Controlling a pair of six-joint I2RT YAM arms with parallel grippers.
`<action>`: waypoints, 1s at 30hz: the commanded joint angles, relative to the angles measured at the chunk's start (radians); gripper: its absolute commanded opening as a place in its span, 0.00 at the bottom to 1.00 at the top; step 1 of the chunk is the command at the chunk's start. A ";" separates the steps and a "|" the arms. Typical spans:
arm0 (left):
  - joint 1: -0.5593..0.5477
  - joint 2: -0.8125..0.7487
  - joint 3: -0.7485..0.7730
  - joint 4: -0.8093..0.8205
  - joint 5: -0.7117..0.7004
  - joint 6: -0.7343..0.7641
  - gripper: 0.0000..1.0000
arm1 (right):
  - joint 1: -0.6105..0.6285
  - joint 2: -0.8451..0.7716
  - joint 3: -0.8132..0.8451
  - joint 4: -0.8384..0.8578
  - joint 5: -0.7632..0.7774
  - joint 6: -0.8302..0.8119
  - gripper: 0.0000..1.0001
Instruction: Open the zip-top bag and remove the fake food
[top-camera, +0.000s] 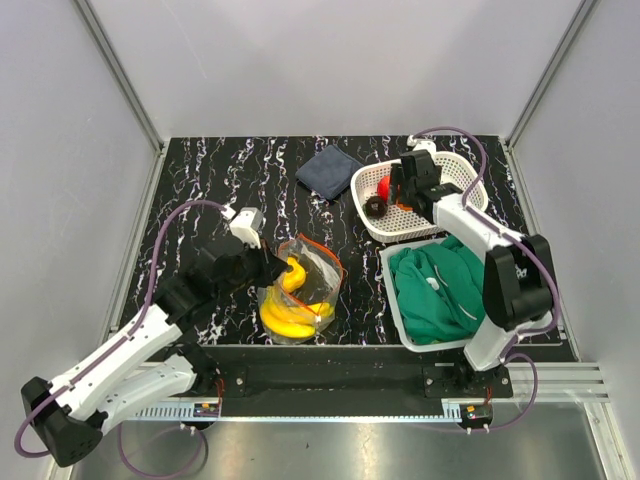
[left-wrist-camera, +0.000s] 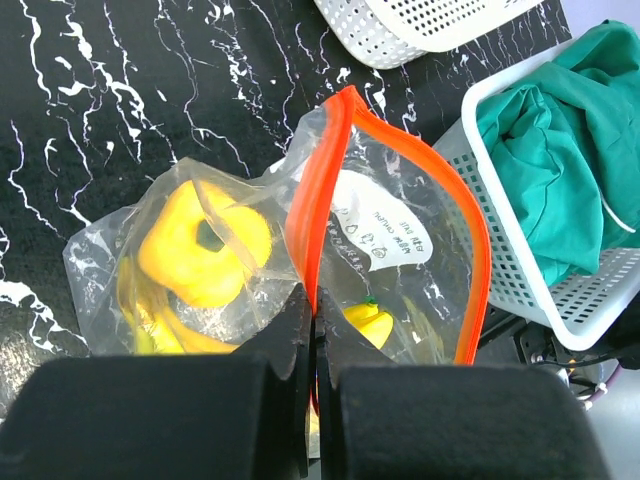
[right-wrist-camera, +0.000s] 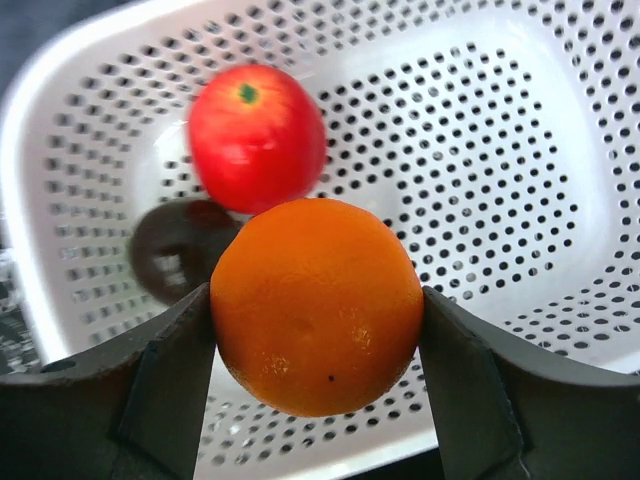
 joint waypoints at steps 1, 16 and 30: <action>-0.002 0.028 0.075 0.018 0.042 0.032 0.00 | -0.065 0.092 0.090 -0.007 -0.049 -0.007 0.52; -0.004 0.052 0.101 0.018 0.033 0.043 0.00 | -0.052 0.005 0.114 -0.151 -0.106 0.016 1.00; -0.002 0.053 0.103 0.009 0.027 0.055 0.00 | 0.558 -0.360 -0.043 -0.162 -0.054 -0.016 0.82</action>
